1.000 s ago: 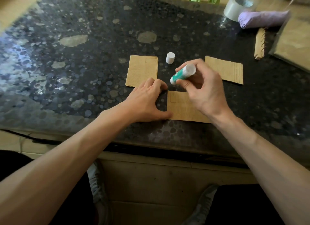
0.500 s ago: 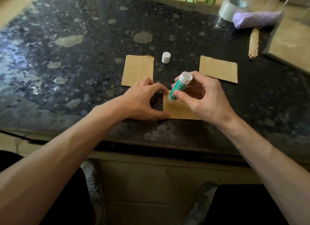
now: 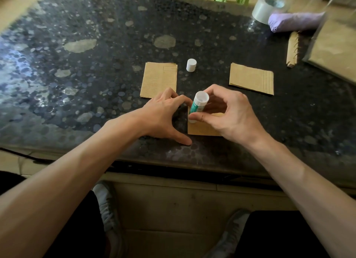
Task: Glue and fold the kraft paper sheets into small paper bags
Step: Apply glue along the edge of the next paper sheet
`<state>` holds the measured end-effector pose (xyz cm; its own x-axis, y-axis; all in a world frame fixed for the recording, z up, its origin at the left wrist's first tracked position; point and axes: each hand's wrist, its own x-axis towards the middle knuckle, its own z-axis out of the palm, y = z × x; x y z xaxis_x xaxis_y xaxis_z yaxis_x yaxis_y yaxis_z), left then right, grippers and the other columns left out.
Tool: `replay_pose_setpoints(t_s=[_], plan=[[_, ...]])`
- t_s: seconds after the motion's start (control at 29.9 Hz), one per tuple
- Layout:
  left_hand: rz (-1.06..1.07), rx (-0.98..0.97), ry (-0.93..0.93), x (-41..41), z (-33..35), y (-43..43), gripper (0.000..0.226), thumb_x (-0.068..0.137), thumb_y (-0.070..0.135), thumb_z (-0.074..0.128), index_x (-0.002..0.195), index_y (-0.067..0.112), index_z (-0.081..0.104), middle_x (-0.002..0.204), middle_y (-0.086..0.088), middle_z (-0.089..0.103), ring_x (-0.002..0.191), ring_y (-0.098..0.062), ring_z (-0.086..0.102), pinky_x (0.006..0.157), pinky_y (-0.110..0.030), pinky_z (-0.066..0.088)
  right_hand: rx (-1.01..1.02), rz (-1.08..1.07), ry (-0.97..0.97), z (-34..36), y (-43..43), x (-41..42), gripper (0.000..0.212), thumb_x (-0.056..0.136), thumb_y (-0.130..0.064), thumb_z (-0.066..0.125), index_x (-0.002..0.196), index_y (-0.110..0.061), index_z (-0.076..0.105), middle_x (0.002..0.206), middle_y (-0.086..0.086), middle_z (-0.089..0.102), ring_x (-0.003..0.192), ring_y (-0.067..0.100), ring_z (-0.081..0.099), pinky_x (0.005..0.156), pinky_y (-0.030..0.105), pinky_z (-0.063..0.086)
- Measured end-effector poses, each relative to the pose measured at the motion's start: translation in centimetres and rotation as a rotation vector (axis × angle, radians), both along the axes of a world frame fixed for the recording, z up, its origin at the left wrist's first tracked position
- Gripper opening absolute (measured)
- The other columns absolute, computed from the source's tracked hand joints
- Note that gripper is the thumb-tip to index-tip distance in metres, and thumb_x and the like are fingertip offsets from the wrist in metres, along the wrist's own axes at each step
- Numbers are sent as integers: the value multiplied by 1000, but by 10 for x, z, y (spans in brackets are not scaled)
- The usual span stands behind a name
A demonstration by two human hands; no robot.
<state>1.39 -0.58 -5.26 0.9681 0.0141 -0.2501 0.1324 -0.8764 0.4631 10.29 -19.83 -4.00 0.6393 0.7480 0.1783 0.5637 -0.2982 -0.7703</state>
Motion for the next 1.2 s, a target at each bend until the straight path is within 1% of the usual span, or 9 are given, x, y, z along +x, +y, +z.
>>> replay_pose_setpoints(t_s=[0.13, 0.23, 0.4, 0.57, 0.87, 1.0, 1.1, 1.2], plan=[[2, 9, -11, 0, -1, 0, 102, 58, 67, 86, 142, 38, 38, 131, 2, 35, 126, -19, 37, 111, -37, 37, -38, 68, 29, 2, -3, 0, 31, 85, -26, 85, 112, -20, 72, 104, -10, 77, 104, 4, 73, 98, 33, 58], [1, 9, -19, 0, -1, 0, 102, 58, 66, 87, 143, 37, 38, 132, 2, 35, 126, -19, 37, 111, -35, 36, -60, 104, 48, 2, -4, -1, 28, 89, -19, 82, 115, -21, 72, 106, -11, 76, 107, 5, 72, 100, 33, 57], [4, 4, -14, 0, -1, 0, 101, 58, 67, 86, 142, 38, 38, 130, 3, 35, 126, -18, 37, 112, -40, 37, -93, 127, 55, 3, -7, -3, 29, 90, -14, 80, 117, -21, 71, 108, -14, 75, 107, -3, 70, 99, 22, 55], [10, -9, -13, 0, -2, 0, 102, 57, 68, 86, 143, 40, 39, 130, 4, 35, 126, -18, 37, 112, -43, 38, -105, 136, 62, 4, -11, -6, 30, 89, -12, 81, 116, -19, 70, 107, -15, 75, 105, -5, 70, 95, 14, 53], [12, 3, -5, 0, 0, -1, 101, 58, 67, 86, 143, 41, 39, 130, 4, 35, 126, -18, 37, 112, -44, 38, -108, 164, 103, 6, -16, -10, 30, 88, -13, 81, 116, -18, 70, 110, -12, 75, 108, -1, 70, 98, 19, 54], [6, -4, -4, -1, 1, -1, 101, 59, 66, 86, 144, 40, 38, 130, 5, 34, 128, -18, 36, 114, -41, 37, -56, 137, 180, 6, -22, -9, 28, 88, -8, 80, 114, -16, 72, 109, -11, 76, 107, 0, 71, 94, 17, 55], [9, -14, -6, -2, 2, -1, 100, 59, 65, 86, 144, 41, 39, 131, 5, 34, 127, -17, 36, 113, -39, 37, -36, 129, 240, 5, -28, -8, 27, 89, -5, 79, 113, -15, 73, 108, -7, 78, 106, 4, 73, 93, 23, 58], [10, -28, -1, -2, 2, -1, 99, 59, 64, 87, 143, 41, 39, 133, 5, 34, 128, -16, 35, 113, -38, 36, 25, 69, 270, 5, -35, -5, 26, 89, -10, 79, 114, -11, 72, 108, -4, 78, 105, 7, 74, 92, 24, 59]])
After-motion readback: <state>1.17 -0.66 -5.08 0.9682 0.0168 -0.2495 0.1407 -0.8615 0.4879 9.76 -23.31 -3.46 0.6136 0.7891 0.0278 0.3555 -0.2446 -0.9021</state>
